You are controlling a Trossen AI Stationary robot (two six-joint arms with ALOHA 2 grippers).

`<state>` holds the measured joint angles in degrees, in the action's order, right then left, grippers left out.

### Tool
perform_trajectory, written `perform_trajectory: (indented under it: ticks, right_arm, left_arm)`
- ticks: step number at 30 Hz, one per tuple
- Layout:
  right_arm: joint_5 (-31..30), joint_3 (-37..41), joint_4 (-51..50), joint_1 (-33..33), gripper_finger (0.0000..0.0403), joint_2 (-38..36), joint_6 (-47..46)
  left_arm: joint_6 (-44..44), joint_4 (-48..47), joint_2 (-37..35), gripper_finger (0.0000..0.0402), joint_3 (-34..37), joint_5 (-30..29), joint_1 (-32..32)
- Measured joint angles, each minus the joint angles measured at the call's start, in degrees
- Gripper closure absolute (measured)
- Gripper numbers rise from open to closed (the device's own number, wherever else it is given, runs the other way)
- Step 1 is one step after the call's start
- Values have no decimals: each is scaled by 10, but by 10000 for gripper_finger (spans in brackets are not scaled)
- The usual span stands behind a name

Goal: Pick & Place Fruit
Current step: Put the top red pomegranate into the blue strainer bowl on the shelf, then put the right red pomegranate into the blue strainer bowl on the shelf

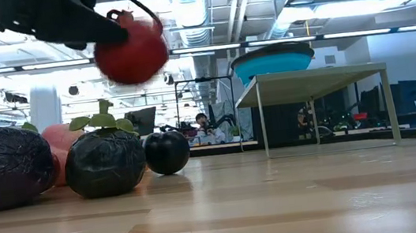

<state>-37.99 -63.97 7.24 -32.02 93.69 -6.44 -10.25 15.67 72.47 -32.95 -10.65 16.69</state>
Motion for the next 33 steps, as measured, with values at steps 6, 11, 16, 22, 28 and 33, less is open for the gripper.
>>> perform_trajectory:
  ticks: [6, 11, 16, 22, 28, 33]
  right_arm:
    - [84, -68, -82, 55, 12, 31, 146]
    - [81, -128, -201, 72, 25, 53, 137]
    - [81, -132, -229, 63, 25, 57, 94]
    - [79, -133, -252, 44, 25, 58, 35]
    - [-6, -101, -284, 6, 27, 88, -90]
    - [-69, -87, -284, -27, 36, 138, -211]
  left_arm:
    - [2, 4, 0, 40, 0, -1, 1]
    - [2, 5, 0, 52, 0, 0, 1]
    - [6, 7, 0, 59, 0, 0, 1]
    - [7, 7, 0, 60, 0, 0, 1]
    - [24, 11, 12, 60, 0, -9, -6]
    - [49, 29, 62, 60, -2, 19, -47]
